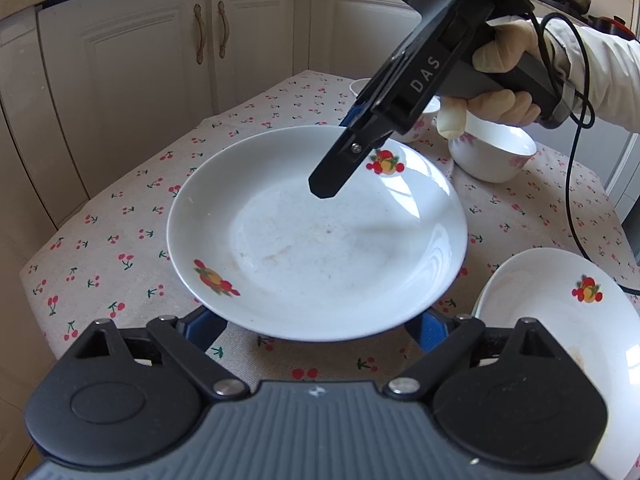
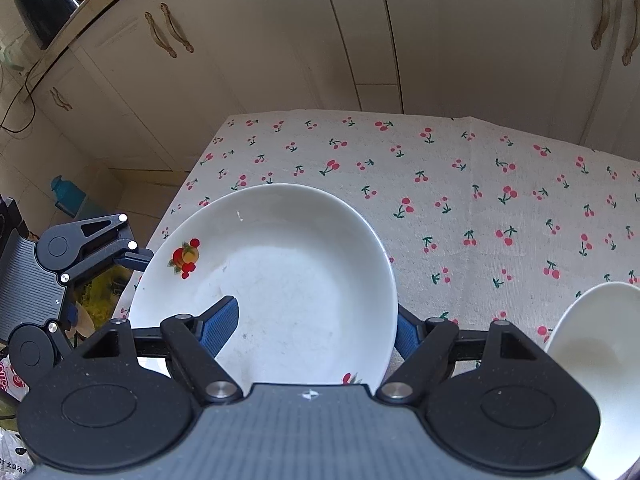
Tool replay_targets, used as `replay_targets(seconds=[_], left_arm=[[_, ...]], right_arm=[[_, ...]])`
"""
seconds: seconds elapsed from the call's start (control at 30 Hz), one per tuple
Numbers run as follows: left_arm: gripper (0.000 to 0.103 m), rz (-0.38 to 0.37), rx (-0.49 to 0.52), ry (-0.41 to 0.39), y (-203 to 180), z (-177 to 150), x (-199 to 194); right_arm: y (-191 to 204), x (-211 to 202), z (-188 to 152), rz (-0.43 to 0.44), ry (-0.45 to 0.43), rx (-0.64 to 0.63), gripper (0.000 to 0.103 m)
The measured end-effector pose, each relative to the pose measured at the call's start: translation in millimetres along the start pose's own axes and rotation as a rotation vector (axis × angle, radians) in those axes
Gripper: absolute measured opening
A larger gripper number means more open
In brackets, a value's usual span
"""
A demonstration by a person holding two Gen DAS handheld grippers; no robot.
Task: Organize plates and bowls
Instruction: 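Carry the held plate with the right gripper over the plate stack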
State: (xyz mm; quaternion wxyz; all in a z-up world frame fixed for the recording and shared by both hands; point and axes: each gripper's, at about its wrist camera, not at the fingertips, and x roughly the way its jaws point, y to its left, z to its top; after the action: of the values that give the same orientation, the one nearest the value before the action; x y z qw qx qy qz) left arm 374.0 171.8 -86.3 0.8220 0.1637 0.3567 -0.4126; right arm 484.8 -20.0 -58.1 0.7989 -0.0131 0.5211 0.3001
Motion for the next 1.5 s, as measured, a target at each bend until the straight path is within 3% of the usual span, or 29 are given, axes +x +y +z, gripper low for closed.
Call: replay_targets(seconds=[0.63,1.13,1.5], left_arm=[[0.094,0.042,0.032,-0.023,-44,9,-49],[0.094,0.057,0.018,-0.011,-116,-15,-88],[0.094,0.029,-0.005,0.016,-154,-38,-90]], right_arm=[[34,-53,-23,0.012,-0.051,-0.038,0.083],[71,-95,-89,0.038,-0.065,-0.07,0.083],[84,-105,-137,0.047,-0.047,-0.055,0.083]])
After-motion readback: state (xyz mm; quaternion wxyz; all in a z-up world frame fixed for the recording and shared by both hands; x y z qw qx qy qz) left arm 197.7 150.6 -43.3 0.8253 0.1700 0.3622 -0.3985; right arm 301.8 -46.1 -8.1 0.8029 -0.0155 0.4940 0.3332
